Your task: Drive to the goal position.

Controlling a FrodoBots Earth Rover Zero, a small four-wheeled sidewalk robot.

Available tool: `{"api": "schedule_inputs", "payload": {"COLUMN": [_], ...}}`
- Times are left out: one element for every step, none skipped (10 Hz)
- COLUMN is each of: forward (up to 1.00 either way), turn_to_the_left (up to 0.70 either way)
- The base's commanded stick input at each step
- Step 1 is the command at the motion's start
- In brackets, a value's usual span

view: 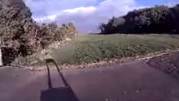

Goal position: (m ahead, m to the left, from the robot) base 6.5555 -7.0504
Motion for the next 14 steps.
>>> {"api": "schedule_inputs", "payload": {"forward": [0.00,0.00,0.00,0.00,0.00,0.00,0.00,0.00,0.00,0.00,0.00,0.00,0.00,0.00], "turn_to_the_left": [0.00,0.00,0.00,0.00,0.00,-0.36,-0.83,-0.84,-0.85,-0.85,-0.85,-0.85,-0.85,-0.85]}}
